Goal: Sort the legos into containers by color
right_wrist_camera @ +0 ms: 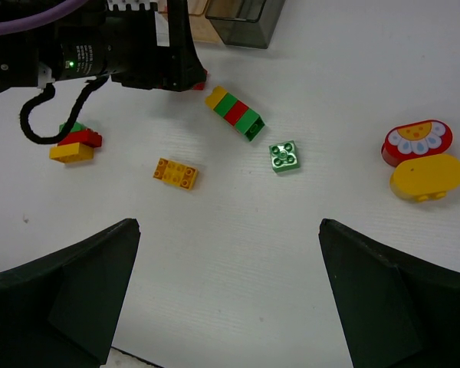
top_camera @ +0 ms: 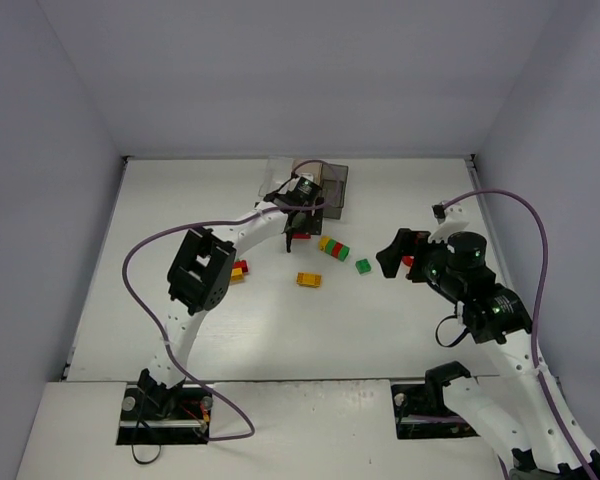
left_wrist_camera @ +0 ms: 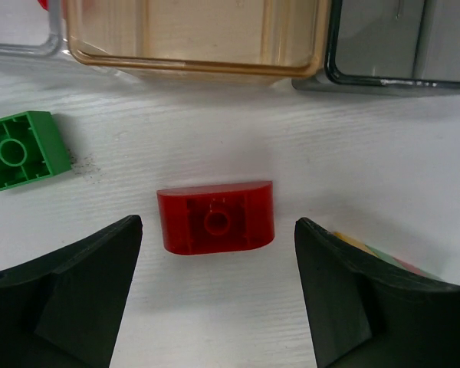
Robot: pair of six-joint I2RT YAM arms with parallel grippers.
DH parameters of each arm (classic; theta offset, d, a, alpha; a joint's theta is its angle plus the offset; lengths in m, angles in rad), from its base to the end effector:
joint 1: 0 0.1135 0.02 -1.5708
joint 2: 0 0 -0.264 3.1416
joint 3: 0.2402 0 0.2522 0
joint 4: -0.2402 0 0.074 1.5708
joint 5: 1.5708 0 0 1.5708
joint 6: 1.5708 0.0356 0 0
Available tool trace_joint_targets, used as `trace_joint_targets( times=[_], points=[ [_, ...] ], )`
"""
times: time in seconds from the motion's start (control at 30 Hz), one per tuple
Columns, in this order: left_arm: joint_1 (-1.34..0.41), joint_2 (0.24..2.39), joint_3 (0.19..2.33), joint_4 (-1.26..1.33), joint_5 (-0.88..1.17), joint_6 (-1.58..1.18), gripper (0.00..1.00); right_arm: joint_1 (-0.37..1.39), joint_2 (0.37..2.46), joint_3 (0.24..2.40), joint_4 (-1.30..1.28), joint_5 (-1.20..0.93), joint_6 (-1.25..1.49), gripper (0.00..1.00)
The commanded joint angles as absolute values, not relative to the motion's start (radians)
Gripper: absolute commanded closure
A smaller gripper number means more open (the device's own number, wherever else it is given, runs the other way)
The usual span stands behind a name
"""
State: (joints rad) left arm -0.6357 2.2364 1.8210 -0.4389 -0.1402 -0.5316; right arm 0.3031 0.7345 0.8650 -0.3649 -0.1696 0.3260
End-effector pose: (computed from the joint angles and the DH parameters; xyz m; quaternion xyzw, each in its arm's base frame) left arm 0.4078 -0.2947 0.1948 0.0241 0.9342 -0.1380 0.3280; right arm 0.1559 0.0551 0.3565 -0.0435 0.7827 0.2542 0.5665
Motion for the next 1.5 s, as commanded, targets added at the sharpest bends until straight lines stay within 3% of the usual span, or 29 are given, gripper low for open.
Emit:
trace_joint_targets(
  times=[0.0,0.37,0.47,0.7,0.8,1.1,1.47],
  points=[
    [-0.640,2.201,1.885,-0.425,-0.221,-0.586,0.26,0.308,0.723,0.864,-0.333,-0.160,0.336,0.00],
    [-0.641,2.233,1.850,-0.428,-0.173,-0.629,0.27,0.308,0.715,0.858,-0.336,-0.140,0.331,0.00],
    [-0.640,2.238,1.847,-0.426,-0.176,-0.629,0.31,0.308,0.715,0.853,-0.336,-0.140,0.331,0.00],
    [-0.640,2.215,1.827,-0.416,-0.186,-0.618,0.70,0.308,0.707,0.848,-0.334,-0.140,0.334,0.00],
    [-0.641,2.151,1.813,-0.442,-0.192,-0.598,0.80,0.308,0.700,0.842,-0.337,-0.141,0.336,0.00],
    [-0.603,1.934,1.850,-0.486,-0.229,-0.464,0.81,0.308,0.704,0.857,-0.341,-0.135,0.327,0.00],
    [-0.471,2.141,2.111,-0.449,-0.204,-0.353,0.78,0.308,0.721,0.865,-0.341,-0.129,0.322,0.00]
  ],
)
